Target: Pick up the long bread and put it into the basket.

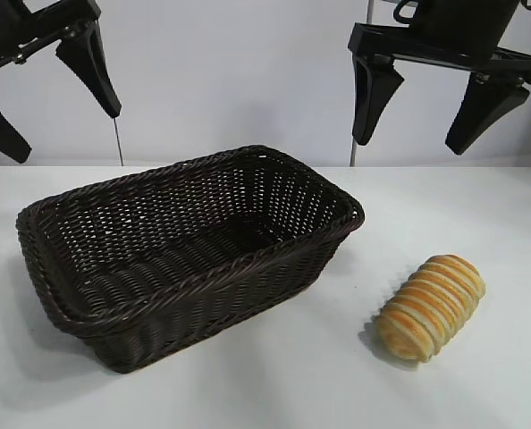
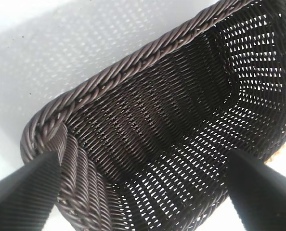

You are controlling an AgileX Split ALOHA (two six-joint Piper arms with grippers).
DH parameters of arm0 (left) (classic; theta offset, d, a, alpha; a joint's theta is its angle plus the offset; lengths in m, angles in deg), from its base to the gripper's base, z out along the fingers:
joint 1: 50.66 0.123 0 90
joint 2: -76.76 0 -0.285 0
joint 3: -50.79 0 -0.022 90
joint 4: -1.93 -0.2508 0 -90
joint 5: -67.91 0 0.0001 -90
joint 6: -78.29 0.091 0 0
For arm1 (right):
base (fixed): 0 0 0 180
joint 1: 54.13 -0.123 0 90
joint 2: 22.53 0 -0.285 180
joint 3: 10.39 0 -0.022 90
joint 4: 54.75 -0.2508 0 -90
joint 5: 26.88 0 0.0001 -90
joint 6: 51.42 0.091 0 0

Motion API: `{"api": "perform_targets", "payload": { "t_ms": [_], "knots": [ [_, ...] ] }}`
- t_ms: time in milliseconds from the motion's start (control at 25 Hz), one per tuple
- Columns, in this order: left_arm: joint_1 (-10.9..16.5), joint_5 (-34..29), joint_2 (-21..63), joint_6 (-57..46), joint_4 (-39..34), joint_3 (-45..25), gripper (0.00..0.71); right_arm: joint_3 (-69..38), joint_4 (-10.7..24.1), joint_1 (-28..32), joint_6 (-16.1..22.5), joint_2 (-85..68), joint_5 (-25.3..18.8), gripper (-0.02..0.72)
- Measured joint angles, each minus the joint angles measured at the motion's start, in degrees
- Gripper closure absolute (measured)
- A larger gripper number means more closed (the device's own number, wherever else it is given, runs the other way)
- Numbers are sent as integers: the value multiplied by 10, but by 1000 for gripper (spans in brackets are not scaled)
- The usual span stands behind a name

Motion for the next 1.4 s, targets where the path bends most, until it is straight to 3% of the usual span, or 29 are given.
{"api": "perform_targets", "payload": {
  "t_ms": [1400],
  "knots": [
    [0, 19, 0, 0, -3, 0, 41, 0, 0, 0, 0, 0, -3, 8]
  ]
}}
